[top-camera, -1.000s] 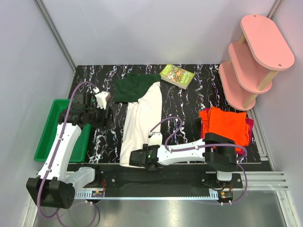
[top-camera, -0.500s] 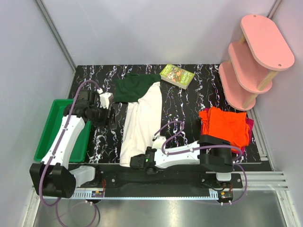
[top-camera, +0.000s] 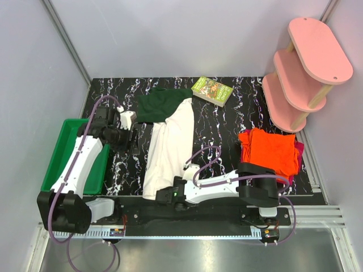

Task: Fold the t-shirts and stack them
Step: Fold the tshirt

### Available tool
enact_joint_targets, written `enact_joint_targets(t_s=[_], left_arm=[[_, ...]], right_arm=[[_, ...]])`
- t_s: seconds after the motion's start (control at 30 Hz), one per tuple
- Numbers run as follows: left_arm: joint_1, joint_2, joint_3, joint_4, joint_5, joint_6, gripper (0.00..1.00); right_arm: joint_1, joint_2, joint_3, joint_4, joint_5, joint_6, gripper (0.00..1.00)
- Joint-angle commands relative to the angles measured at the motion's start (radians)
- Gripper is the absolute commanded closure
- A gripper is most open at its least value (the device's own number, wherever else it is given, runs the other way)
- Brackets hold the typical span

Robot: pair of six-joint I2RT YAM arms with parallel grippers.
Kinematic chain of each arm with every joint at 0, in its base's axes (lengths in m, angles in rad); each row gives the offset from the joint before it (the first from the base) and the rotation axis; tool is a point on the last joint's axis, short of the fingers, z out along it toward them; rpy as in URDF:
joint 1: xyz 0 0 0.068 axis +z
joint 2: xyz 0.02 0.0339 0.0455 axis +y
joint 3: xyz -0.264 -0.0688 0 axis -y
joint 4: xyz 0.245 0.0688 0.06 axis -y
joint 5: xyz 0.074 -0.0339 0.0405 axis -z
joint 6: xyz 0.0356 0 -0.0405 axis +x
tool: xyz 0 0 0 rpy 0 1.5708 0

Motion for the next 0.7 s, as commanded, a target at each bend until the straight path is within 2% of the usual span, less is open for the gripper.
enact_joint_targets(t_s=[0.0,0.1,0.13,0.17,0.23,0.27,0.33,0.4,0.47,0.5,0.53,0.6,0.63,0.67], left_arm=[[0.04,-0.106,0.053,0.14,0.026,-0.004,0.24],[0.08,-0.179,-0.016,0.352,-0.009,-0.026,0.17],[0.079,-0.212,-0.086,0.425,-0.022,-0.031,0.15],[0.115,-0.226,-0.129,0.593,-0.04,-0.04,0.13],[0.126,-0.242,-0.27,0.773,-0.077,-0.063,0.09],[0.137,-0.232,-0.319,0.955,-0.086,-0.067,0.07],[0.142,-0.187,-0.445,1.178,-0.115,-0.07,0.05],[0.145,-0.151,-0.504,1.243,-0.112,-0.08,0.05],[0.148,-0.133,-0.554,1.375,-0.072,-0.08,0.02],[0.148,-0.133,-0.634,1.45,-0.081,-0.087,0.01],[0.148,-0.13,-0.677,1.631,-0.104,-0.093,0.01],[0.148,-0.105,-0.778,1.815,-0.121,-0.086,0.01],[0.148,-0.064,-0.782,1.884,-0.12,-0.112,0.01],[0.146,-0.062,-0.747,1.791,-0.109,-0.089,0.01]], right_arm=[[0.02,0.006,0.097,-0.099,0.118,-0.028,0.03],[0.02,0.018,0.223,-0.183,0.242,-0.13,0.0],[0.02,0.024,0.303,-0.209,0.276,-0.158,0.0],[0.018,0.039,0.348,-0.284,0.341,-0.195,0.0],[0.017,0.056,0.48,-0.411,0.433,-0.213,0.0],[0.015,0.064,0.517,-0.449,0.458,-0.22,0.0],[0.014,0.065,0.606,-0.528,0.51,-0.232,0.0],[0.013,0.052,0.643,-0.57,0.527,-0.224,0.0],[0.013,0.018,0.663,-0.63,0.537,-0.183,0.0],[0.013,0.003,0.66,-0.65,0.538,-0.16,0.0],[0.013,-0.011,0.642,-0.674,0.535,-0.135,0.0],[0.013,-0.065,0.607,-0.676,0.528,-0.12,0.0],[0.013,-0.083,0.572,-0.674,0.517,-0.117,0.0],[0.013,-0.118,0.553,-0.674,0.511,-0.099,0.0]])
